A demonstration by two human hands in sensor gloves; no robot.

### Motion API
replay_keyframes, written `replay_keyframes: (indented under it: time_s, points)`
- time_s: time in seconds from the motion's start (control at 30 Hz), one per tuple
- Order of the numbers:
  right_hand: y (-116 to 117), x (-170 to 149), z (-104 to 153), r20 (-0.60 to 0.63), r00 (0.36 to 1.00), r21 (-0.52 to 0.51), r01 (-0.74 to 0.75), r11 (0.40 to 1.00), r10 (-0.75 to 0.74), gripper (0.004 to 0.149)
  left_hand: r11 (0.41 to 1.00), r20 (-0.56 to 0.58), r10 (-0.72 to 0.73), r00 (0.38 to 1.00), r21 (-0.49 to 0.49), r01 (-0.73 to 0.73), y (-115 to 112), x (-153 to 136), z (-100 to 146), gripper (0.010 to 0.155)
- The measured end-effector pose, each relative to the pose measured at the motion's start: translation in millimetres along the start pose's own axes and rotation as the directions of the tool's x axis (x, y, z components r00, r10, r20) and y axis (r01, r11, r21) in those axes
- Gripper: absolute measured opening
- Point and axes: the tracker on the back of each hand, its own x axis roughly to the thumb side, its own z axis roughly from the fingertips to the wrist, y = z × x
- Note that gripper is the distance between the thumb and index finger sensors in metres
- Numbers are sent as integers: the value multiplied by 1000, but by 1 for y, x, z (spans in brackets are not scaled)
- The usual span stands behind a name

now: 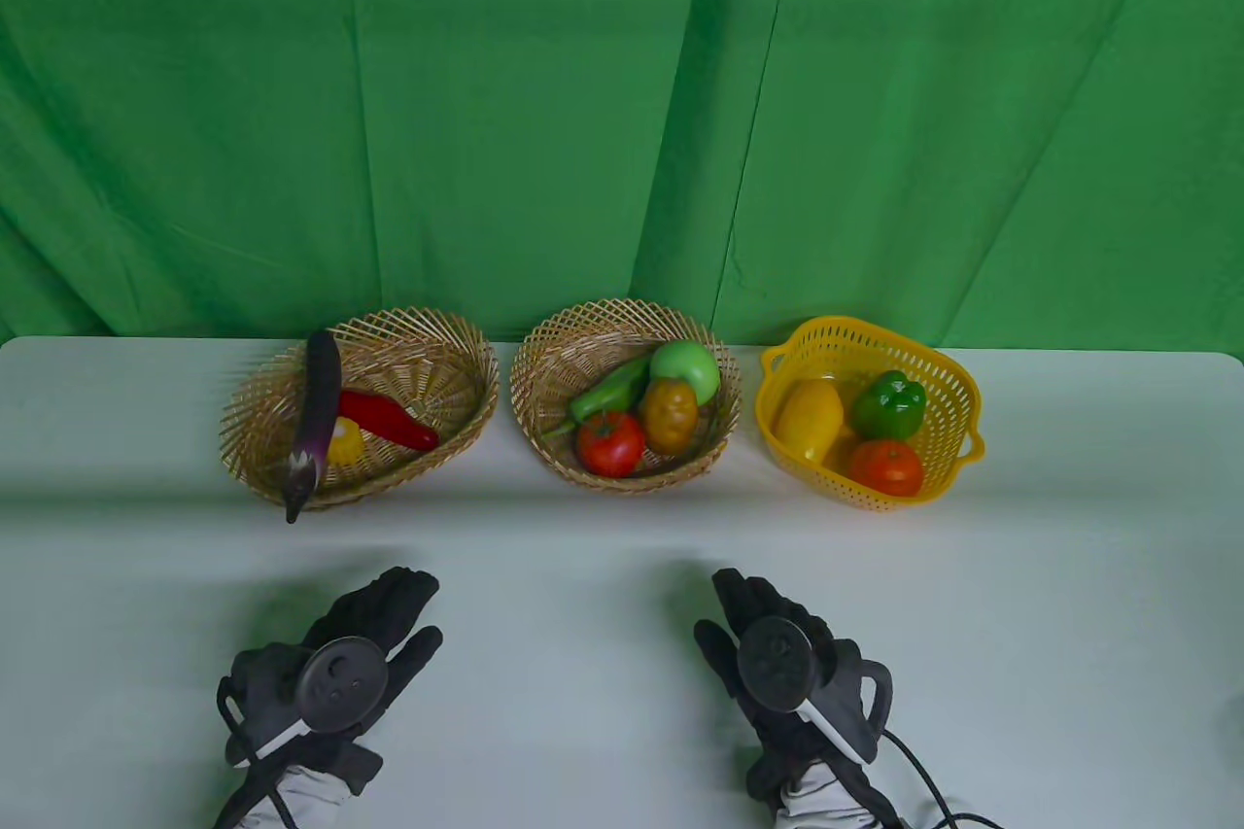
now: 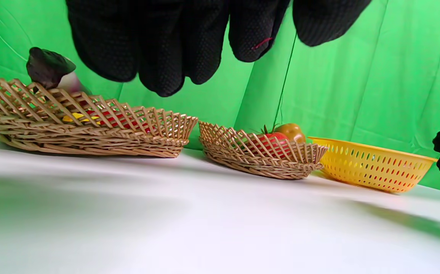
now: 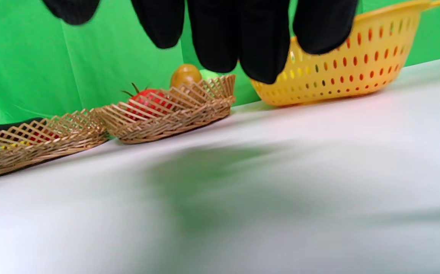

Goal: Place 10 objects into 3 containers, with green background

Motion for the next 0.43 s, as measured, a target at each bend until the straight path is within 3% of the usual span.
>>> replay_keyframes:
  time_s: [0.43]
  points:
    - [11,1,2,29,999,39,-16,999,15,65,1000,-14,-12,1000,-7,12,-1,-1,1,61]
